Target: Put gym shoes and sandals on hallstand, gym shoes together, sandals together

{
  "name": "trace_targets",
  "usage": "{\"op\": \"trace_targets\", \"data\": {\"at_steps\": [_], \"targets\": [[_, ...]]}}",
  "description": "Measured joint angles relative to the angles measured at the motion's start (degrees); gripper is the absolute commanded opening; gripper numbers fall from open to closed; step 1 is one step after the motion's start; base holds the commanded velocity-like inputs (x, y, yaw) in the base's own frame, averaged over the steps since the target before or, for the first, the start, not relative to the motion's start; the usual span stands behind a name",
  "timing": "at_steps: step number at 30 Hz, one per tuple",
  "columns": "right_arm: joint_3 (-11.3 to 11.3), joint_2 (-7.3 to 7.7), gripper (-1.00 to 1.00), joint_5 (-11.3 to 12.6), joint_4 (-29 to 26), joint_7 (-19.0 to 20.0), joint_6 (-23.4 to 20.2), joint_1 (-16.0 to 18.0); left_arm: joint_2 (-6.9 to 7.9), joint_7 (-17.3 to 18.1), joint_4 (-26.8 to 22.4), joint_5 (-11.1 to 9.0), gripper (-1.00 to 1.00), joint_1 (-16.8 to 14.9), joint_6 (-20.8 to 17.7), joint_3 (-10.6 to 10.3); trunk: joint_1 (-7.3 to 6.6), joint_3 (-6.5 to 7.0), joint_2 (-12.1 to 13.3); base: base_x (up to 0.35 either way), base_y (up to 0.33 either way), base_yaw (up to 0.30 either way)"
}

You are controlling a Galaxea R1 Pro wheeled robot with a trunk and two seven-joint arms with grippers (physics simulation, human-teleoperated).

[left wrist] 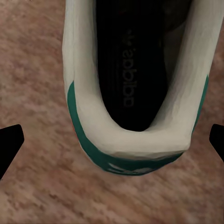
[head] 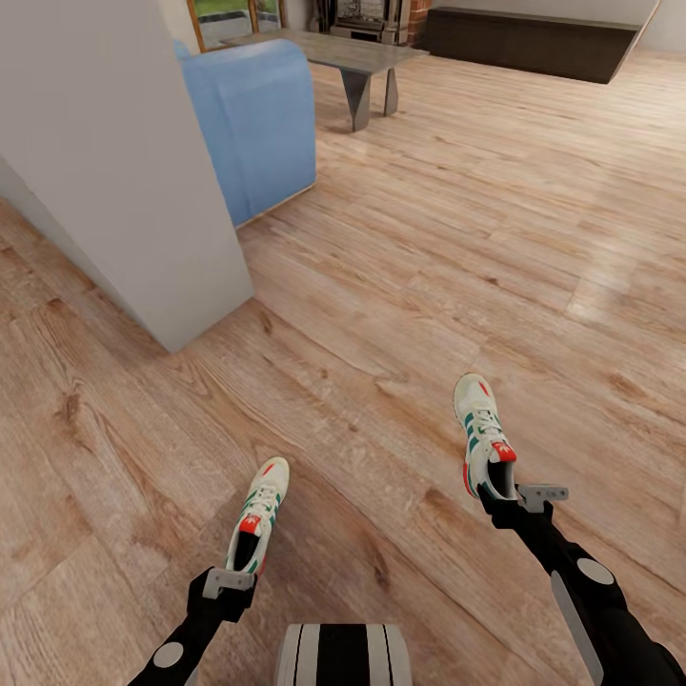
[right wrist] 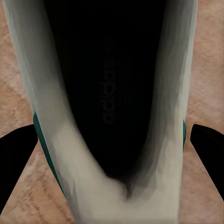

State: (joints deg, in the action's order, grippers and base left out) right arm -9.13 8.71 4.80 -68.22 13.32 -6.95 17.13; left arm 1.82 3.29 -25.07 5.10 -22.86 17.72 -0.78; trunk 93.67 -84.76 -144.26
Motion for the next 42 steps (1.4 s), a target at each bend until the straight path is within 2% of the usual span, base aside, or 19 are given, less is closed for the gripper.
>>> {"op": "trace_targets", "data": {"at_steps": [15, 20, 24, 42], "targets": [[-0.09, 0.0, -1.0, 0.04, -0.07, 0.0, -0.12, 0.0, 0.0, 0.1, -0.15, 0.23, 1.0, 0.01, -0.02, -0.24, 0.0, -0.15, 0.0, 0.0, 0.0, 0.0], [-0.09, 0.0, -1.0, 0.04, -0.08, 0.0, -0.12, 0.0, 0.05, 0.1, -0.23, 0.13, 1.0, 0.02, -0.01, -0.1, 0.0, -0.52, 0.0, 0.0, 0.0, 0.0], [-0.08, 0.0, -1.0, 0.04, -0.09, 0.0, -0.12, 0.0, 0.07, 0.1, -0.2, 0.1, 1.0, 0.02, 0.0, -0.08, 0.08, -1.44, -0.04, 0.0, 0.0, 0.0], [0.0, 0.0, -1.0, 0.05, -0.09, 0.0, -0.12, 0.0, 0.01, 0.09, 0.0, 0.29, 1.0, 0.11, 0.08, 0.06, 0.07, -1.55, -0.04, 0.027, 0.0, 0.0]]}}
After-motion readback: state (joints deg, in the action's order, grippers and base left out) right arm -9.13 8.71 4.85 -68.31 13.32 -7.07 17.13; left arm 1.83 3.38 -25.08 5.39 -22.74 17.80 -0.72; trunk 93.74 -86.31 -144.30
